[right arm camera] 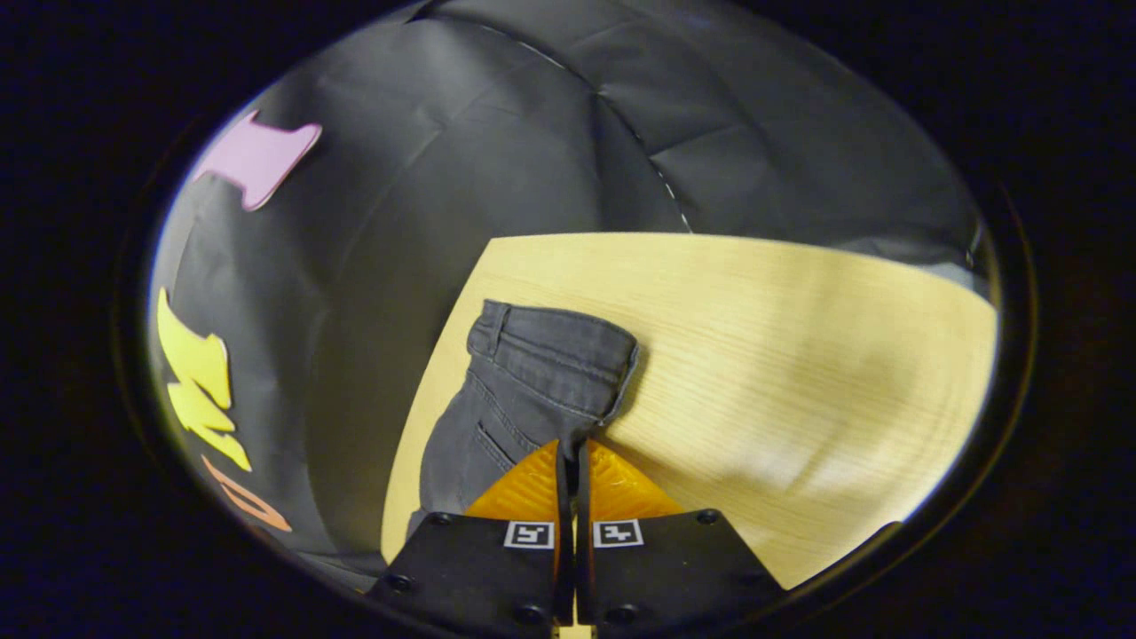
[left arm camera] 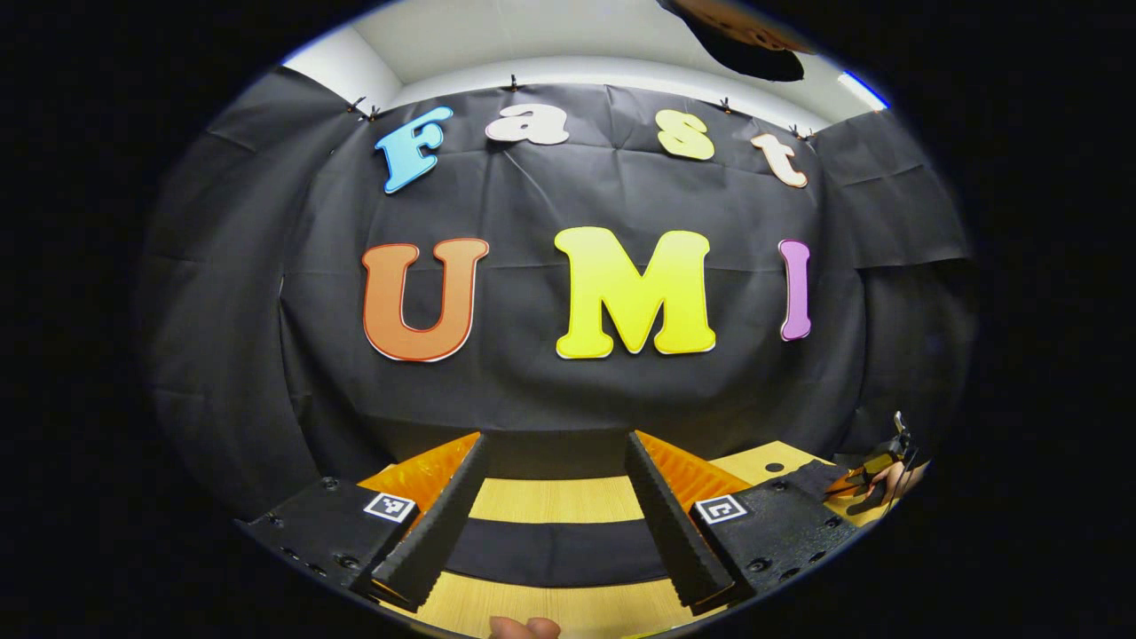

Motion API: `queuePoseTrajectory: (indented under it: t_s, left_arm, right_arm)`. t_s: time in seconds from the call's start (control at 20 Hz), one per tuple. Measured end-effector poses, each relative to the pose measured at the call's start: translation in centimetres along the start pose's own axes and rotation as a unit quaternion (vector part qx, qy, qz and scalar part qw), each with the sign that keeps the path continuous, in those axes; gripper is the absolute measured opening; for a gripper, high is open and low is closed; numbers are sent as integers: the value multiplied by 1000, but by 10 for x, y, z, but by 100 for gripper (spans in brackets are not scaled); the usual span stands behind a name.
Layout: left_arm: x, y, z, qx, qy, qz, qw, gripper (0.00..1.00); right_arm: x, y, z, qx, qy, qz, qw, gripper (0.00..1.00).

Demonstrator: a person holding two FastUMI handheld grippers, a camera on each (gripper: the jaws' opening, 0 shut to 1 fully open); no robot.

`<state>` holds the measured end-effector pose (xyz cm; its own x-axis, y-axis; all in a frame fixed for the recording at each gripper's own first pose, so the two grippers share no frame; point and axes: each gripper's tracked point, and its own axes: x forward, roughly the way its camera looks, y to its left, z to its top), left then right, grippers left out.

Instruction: Grasp the waist and the cuffs of the jeans and fold them to make the two legs overlap; first hold the waist and fold one-third of the jeans toward the cuffs, then hold the cuffs and fold the remaining one-third in the same direction to finish folding.

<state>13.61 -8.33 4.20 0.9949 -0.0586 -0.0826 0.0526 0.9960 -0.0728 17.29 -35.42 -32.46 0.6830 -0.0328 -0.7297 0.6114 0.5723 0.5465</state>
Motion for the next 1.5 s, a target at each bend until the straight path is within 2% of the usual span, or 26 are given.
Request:
queuePoseTrajectory:
  t_s: [0.15, 0.25, 0.45, 0.6, 0.85, 1.2, 1.3, 1.5]
  left_arm:
    - [-1, 4, -3, -5, 6, 9, 1000, 98]
    - [-4, 9, -4, -12, 7, 12, 1000, 98]
    - [-14, 19, -3, -9, 9, 18, 1000, 98]
    - [-27, 35, -5, -12, 16, 32, 999, 98]
    - [-48, 69, -3, -24, 17, 64, 998, 98]
    - [-79, 103, -4, -31, 20, 99, 994, 100]
    - [-87, 113, -3, -29, 22, 110, 993, 98]
    - [-105, 133, -4, -24, 28, 134, 990, 98]
  right_arm:
    - [-15, 27, 7, -71, -28, 4, 997, 2]
    - [-23, 48, 9, -127, -48, 5, 991, 0]
    - [-48, 92, 4, -229, -88, 12, 969, 1]
    - [-65, 122, -5, -277, -106, 29, 954, 1]
    - [-101, 155, -24, -353, -139, 58, 923, 1]
    - [-149, 189, -70, -469, -158, 115, 862, 1]
    - [-154, 191, -78, -487, -152, 132, 850, 1]
    - [-164, 194, -77, -506, -128, 158, 838, 1]
